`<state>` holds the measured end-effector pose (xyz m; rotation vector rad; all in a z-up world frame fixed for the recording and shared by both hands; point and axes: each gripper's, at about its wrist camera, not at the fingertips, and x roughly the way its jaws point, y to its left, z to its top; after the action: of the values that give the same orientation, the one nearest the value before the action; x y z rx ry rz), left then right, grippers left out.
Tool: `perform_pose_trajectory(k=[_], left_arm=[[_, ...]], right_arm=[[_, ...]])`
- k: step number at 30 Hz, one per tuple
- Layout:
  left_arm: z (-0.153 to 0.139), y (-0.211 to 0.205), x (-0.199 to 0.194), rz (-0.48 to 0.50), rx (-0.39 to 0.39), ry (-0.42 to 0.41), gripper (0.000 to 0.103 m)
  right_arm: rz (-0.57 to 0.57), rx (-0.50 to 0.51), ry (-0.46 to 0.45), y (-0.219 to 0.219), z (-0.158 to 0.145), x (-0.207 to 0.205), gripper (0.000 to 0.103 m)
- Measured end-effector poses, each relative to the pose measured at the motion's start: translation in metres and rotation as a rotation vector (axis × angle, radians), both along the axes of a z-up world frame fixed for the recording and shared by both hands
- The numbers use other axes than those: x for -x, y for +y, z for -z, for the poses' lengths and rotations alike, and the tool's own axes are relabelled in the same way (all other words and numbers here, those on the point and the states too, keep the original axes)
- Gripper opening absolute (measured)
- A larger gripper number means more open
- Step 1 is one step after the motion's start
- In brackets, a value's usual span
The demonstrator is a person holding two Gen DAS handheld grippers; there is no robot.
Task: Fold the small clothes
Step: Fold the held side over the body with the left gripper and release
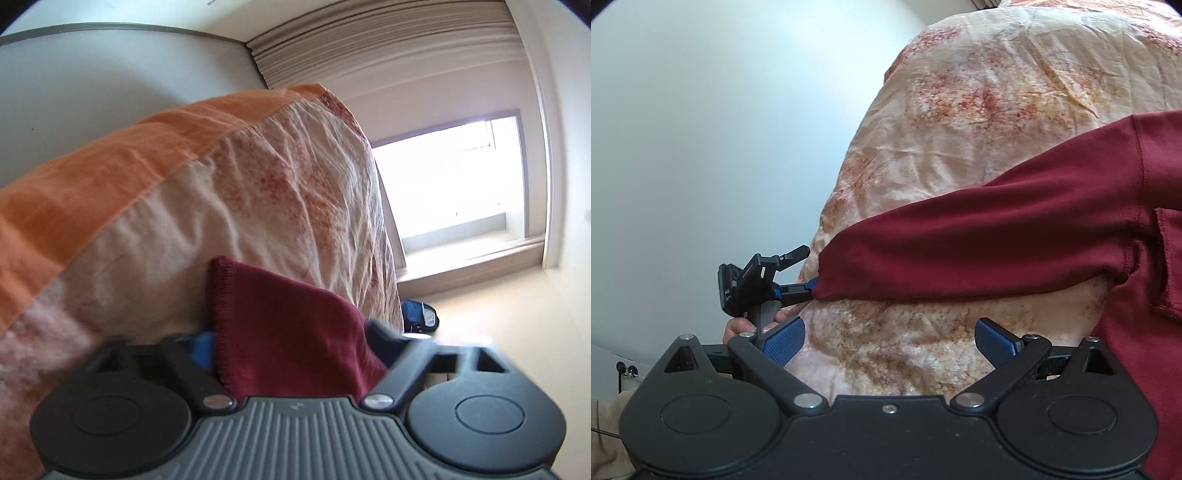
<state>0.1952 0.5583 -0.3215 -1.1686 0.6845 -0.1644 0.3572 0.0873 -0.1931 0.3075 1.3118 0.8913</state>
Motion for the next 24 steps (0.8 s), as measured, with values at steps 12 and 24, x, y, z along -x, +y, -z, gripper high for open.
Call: perform_pose_trajectory(k=[12,24], left_arm=[[-0.015,-0.005,0.017,0.009,-0.063,-0.029,0.011],[-0.09,-0.055,-0.008,-0.046,-0.201,-0.078,0.005]], right_arm=[[0.014,-0.012,0.005,-0.005,0.001,-0.002,0.099],[0.1,-0.045,-0.011,-0.047,-0.007,0.001,0.099]])
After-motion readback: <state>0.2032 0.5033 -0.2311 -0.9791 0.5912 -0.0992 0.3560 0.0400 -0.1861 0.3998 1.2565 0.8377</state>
